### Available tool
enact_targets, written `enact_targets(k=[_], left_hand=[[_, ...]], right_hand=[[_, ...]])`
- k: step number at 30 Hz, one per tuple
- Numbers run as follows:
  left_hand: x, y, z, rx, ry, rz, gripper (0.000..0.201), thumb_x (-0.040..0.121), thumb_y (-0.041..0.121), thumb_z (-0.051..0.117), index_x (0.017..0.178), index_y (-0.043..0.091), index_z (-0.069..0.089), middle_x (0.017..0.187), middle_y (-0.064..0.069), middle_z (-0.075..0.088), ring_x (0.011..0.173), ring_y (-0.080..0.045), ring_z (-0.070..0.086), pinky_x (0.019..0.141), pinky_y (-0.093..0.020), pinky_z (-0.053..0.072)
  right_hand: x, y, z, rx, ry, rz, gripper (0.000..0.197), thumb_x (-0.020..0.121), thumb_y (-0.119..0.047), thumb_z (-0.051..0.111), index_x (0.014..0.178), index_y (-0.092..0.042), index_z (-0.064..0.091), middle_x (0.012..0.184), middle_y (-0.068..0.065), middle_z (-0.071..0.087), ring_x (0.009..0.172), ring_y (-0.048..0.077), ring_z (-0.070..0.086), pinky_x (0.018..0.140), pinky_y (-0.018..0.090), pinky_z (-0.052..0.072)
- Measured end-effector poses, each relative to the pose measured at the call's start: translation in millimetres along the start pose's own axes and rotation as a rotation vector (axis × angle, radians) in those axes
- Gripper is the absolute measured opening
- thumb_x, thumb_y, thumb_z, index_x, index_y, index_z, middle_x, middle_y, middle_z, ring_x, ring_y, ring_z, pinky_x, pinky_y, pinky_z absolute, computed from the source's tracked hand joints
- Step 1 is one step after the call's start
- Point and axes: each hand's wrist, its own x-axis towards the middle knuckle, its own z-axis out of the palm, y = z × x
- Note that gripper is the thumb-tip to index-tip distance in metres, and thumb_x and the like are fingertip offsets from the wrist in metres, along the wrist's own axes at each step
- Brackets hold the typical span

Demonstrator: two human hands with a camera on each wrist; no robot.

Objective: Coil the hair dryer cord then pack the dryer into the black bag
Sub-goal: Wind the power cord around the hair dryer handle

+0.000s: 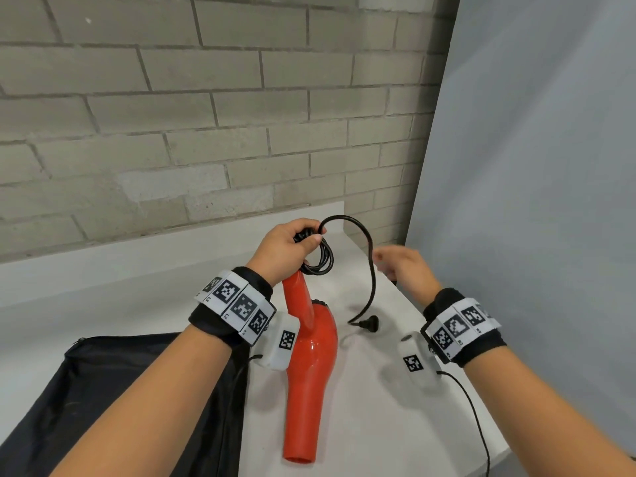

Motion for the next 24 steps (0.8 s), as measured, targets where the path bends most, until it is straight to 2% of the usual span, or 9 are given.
enact_targets(k=[2, 5, 8, 12, 15, 17, 19, 22, 24], left_hand=[[-1, 1, 0, 0.000, 0.002, -0.002, 0.013, 0.089, 0.015, 0.053, 0.095, 0.022, 0.063, 0.082, 0.015, 0.056, 0.067, -0.002, 0.050, 0.064, -0.018, 0.046], [-2, 2, 2, -0.009, 0.001, -0.001, 0.013, 0.089, 0.015, 0.053, 0.095, 0.021, 0.063, 0.080, 0.014, 0.056, 0.065, -0.002, 0.051, 0.059, -0.014, 0.047], [-2, 3, 5, -0.027, 0.020, -0.002, 0.015, 0.089, 0.015, 0.053, 0.099, 0.017, 0.065, 0.073, 0.016, 0.054, 0.061, 0.001, 0.048, 0.060, -0.013, 0.040], [-1, 3, 5, -0.081, 0.020, -0.014, 0.016, 0.090, 0.015, 0.051, 0.099, 0.014, 0.064, 0.066, 0.016, 0.052, 0.054, 0.001, 0.045, 0.060, -0.013, 0.035], [-1, 3, 4, -0.054, 0.006, -0.011, 0.015, 0.091, 0.017, 0.050, 0.097, 0.018, 0.064, 0.066, 0.012, 0.052, 0.053, -0.002, 0.044, 0.056, -0.012, 0.037], [0, 3, 4, 0.003, -0.008, 0.008, 0.017, 0.090, 0.017, 0.052, 0.102, 0.017, 0.064, 0.072, 0.016, 0.054, 0.060, 0.001, 0.048, 0.058, -0.006, 0.037], [0, 3, 4, 0.014, -0.038, 0.012, 0.018, 0.088, 0.015, 0.054, 0.103, 0.017, 0.063, 0.078, 0.016, 0.056, 0.065, 0.003, 0.050, 0.060, -0.003, 0.039], [0, 5, 5, 0.001, -0.073, 0.011, 0.020, 0.087, 0.012, 0.057, 0.105, 0.017, 0.063, 0.086, 0.010, 0.060, 0.071, 0.001, 0.053, 0.065, -0.006, 0.042], [0, 6, 8, -0.012, -0.078, 0.010, 0.022, 0.085, 0.010, 0.059, 0.105, 0.018, 0.062, 0.085, 0.009, 0.060, 0.071, 0.000, 0.054, 0.065, -0.007, 0.044]], right_hand=[[6, 38, 1, -0.307, -0.216, 0.119, 0.038, 0.081, 0.003, 0.046, 0.104, -0.023, 0.062, 0.104, -0.004, 0.064, 0.103, 0.016, 0.055, 0.080, 0.019, 0.043], [1, 71, 16, -0.711, -0.476, 0.170, 0.045, 0.079, -0.008, 0.059, 0.120, -0.028, 0.058, 0.130, -0.003, 0.053, 0.117, 0.019, 0.050, 0.102, 0.029, 0.041], [-3, 83, 29, -0.935, -0.508, 0.149, 0.045, 0.077, -0.017, 0.060, 0.118, -0.035, 0.059, 0.126, -0.004, 0.052, 0.116, 0.024, 0.046, 0.102, 0.034, 0.041], [4, 80, 33, -1.025, -0.442, 0.122, 0.024, 0.078, -0.021, 0.061, 0.101, -0.023, 0.067, 0.111, 0.007, 0.062, 0.105, 0.027, 0.057, 0.094, 0.030, 0.048], [7, 57, 27, -0.595, -0.233, 0.039, 0.014, 0.083, 0.003, 0.054, 0.089, -0.003, 0.065, 0.081, 0.006, 0.059, 0.081, 0.024, 0.059, 0.071, 0.021, 0.046], [4, 34, 24, -0.195, 0.024, 0.015, 0.019, 0.085, 0.007, 0.050, 0.078, -0.010, 0.056, 0.074, 0.000, 0.052, 0.069, 0.015, 0.058, 0.062, 0.015, 0.045], [1, 11, 22, -0.032, 0.215, -0.068, 0.022, 0.087, 0.003, 0.050, 0.078, -0.018, 0.052, 0.075, -0.004, 0.053, 0.068, 0.010, 0.056, 0.062, 0.009, 0.045], [-12, -24, 22, 0.143, 0.238, -0.232, 0.023, 0.087, -0.009, 0.051, 0.080, -0.031, 0.052, 0.075, -0.001, 0.057, 0.066, 0.014, 0.054, 0.064, 0.023, 0.045], [-23, -43, 26, 0.298, 0.185, -0.333, 0.015, 0.082, -0.014, 0.049, 0.082, -0.028, 0.052, 0.073, 0.002, 0.057, 0.062, 0.011, 0.054, 0.061, 0.022, 0.046]])
